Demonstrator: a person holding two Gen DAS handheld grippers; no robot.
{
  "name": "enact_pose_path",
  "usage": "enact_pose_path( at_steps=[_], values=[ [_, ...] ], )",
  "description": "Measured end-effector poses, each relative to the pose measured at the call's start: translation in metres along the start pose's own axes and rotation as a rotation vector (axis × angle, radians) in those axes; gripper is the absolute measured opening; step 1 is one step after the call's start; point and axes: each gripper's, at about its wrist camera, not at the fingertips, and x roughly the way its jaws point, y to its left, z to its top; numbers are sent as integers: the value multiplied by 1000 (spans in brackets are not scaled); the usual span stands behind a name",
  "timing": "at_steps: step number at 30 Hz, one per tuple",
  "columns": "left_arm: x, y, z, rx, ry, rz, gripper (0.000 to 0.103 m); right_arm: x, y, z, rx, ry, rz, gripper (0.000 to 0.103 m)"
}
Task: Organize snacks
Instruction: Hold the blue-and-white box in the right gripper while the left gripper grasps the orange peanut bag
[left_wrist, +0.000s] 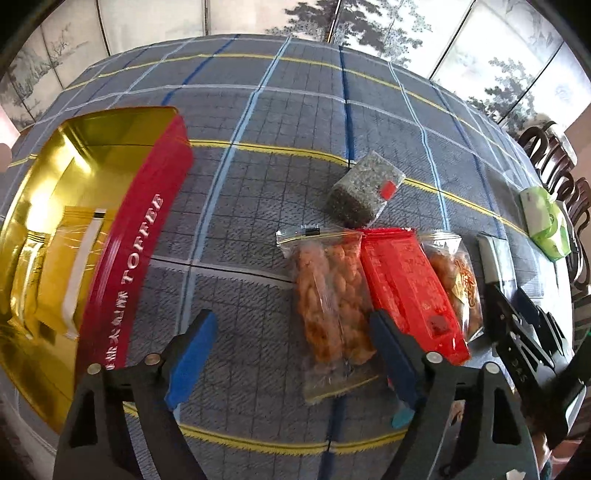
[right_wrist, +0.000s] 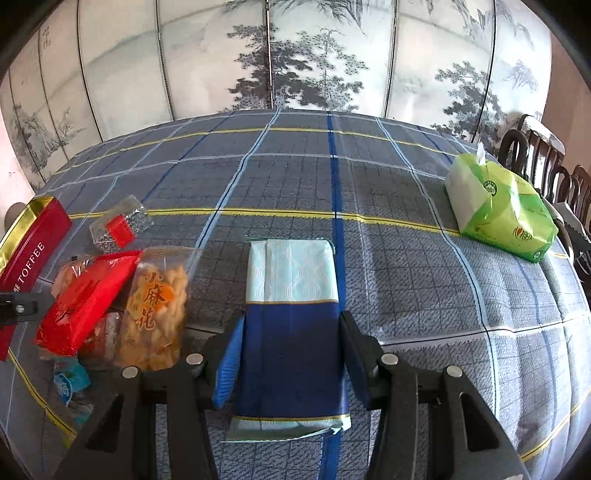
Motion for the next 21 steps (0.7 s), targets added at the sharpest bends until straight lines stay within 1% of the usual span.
enact_pose_path(
  at_steps=[9, 10, 12, 13, 14, 15, 17, 18, 21],
  values=[
    [13, -6, 8, -18, 18, -13, 79, 1, 1, 0, -9, 2, -3, 53],
    [13, -6, 8, -12, 13, -3, 78, 1, 2, 0, -8, 2, -3, 53],
    [12, -5, 6, 1, 7, -5, 72, 0, 2, 0, -9, 2, -3, 53],
    [10, -4, 6, 7, 7, -12, 66, 0, 2, 0, -8, 2, -3, 53],
    [9, -2, 5, 13, 9, -24, 58, 1, 2, 0, -8, 2, -3, 53],
    [7, -2, 5, 16, 9, -33, 55, 1, 2, 0, -9, 2, -3, 53],
    [4, -1, 4, 29, 7, -41, 40, 1, 2, 0, -9, 2, -4, 53],
    [3, -2, 3, 36, 4, -46, 37, 1, 2, 0, -8, 2, -4, 53],
    [0, -2, 0, 61, -1, -35, 36, 1, 2, 1, -7, 2, -5, 53]
  ],
)
